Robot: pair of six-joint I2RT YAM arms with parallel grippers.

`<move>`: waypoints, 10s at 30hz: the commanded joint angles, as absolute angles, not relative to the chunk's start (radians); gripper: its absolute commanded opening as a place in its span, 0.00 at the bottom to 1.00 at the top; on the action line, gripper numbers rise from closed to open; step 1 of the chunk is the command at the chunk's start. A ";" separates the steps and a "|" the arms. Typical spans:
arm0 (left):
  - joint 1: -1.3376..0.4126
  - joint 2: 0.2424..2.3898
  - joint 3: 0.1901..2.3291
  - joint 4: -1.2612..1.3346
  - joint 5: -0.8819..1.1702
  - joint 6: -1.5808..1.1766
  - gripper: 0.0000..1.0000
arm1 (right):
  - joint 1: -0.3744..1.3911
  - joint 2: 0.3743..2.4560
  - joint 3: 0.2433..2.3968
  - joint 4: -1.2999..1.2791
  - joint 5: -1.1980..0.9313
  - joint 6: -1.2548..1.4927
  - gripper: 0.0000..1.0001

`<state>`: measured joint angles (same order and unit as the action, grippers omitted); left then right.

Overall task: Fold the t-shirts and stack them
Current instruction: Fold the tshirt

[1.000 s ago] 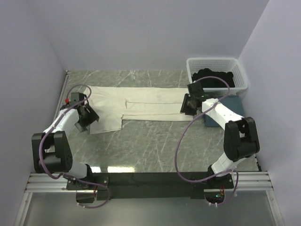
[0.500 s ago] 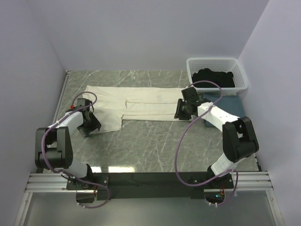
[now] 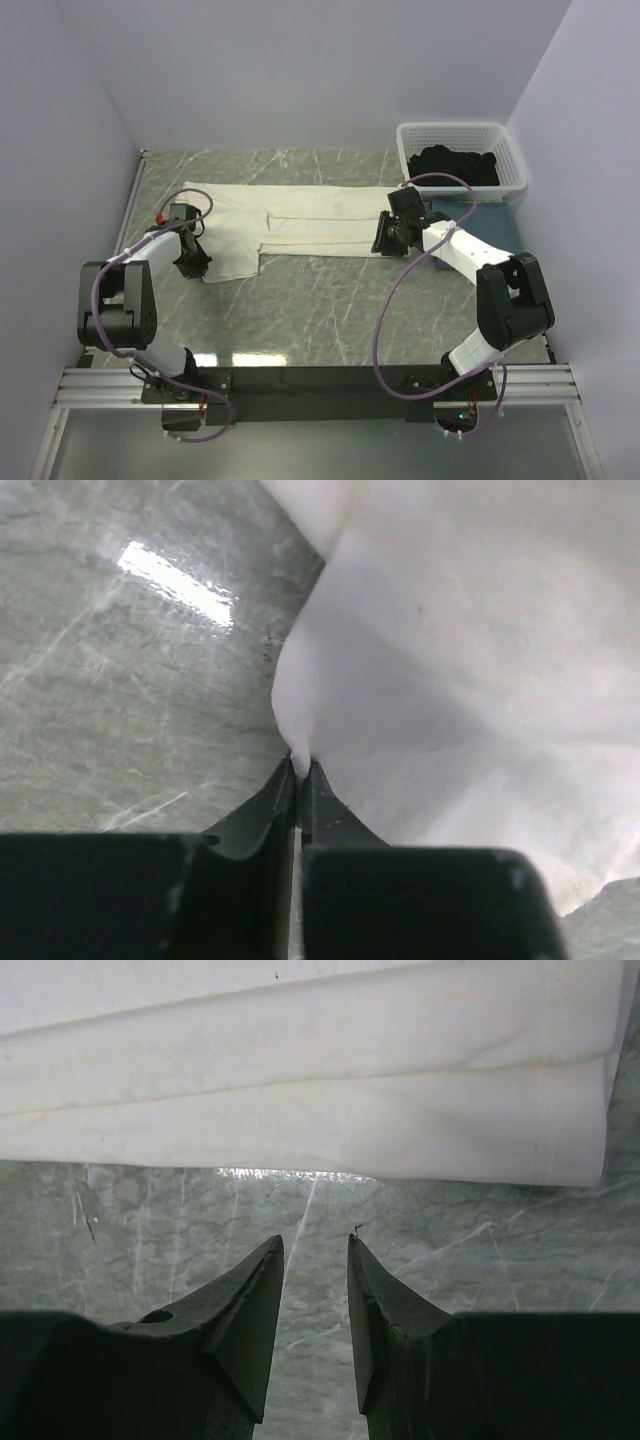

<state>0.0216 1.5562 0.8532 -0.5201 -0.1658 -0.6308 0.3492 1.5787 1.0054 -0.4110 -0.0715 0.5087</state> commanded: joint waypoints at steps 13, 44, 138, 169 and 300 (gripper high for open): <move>0.012 1.578 1.216 -0.554 -0.022 -0.626 0.01 | 0.356 1.546 1.038 -0.411 -0.034 0.514 0.39; 0.008 1.920 1.482 -0.172 0.270 -0.824 0.01 | 0.354 1.848 1.218 -0.270 -0.043 0.566 0.32; -0.437 1.689 1.189 -0.313 -0.089 -0.611 0.32 | 0.314 1.804 1.160 -0.325 0.003 0.561 0.28; -0.526 1.917 1.163 -0.293 -0.095 -0.598 0.27 | 0.310 1.920 1.255 -0.331 0.083 0.543 0.28; 0.064 1.654 0.894 -0.222 -0.009 -0.785 0.60 | 0.428 2.126 1.350 0.229 -0.245 0.996 0.65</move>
<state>0.0624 1.6455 0.8997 -0.2222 -0.0196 -0.7807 0.4500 2.1063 1.2751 0.2642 -0.2779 1.0519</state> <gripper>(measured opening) 0.595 0.653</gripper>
